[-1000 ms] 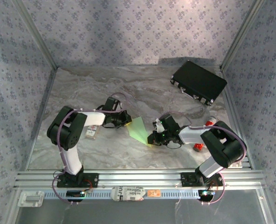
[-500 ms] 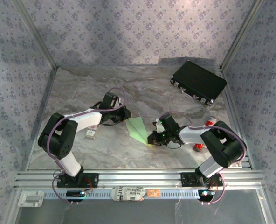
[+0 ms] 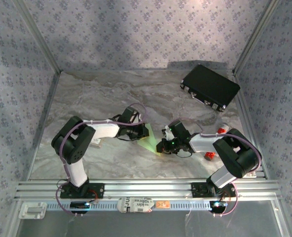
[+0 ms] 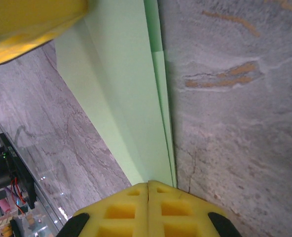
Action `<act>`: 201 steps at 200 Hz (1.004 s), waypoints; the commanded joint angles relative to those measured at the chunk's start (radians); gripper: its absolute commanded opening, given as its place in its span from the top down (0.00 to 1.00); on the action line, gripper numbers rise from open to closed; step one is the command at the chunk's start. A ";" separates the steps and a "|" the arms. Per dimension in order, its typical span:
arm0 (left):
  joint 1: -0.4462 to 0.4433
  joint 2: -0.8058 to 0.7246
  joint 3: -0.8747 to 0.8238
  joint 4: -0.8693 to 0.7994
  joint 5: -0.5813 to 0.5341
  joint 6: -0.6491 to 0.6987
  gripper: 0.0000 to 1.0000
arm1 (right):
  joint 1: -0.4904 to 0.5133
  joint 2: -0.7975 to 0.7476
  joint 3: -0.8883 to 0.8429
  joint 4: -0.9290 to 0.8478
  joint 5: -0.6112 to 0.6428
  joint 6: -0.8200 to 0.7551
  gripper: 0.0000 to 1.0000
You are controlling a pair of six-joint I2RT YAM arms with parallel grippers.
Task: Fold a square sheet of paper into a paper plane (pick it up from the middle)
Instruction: Fourth fold the wing at the center of the table.
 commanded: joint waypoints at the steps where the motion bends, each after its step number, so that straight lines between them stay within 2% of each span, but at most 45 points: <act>1: 0.003 0.029 0.043 0.008 0.034 0.019 0.89 | -0.003 0.007 -0.014 -0.109 0.055 0.006 0.99; 138: 0.015 0.089 0.003 0.056 0.039 0.020 0.92 | -0.002 -0.038 -0.004 -0.127 0.056 0.017 0.97; 201: 0.021 0.074 -0.030 0.073 0.049 0.002 0.92 | -0.009 -0.203 -0.016 -0.180 0.120 0.069 0.85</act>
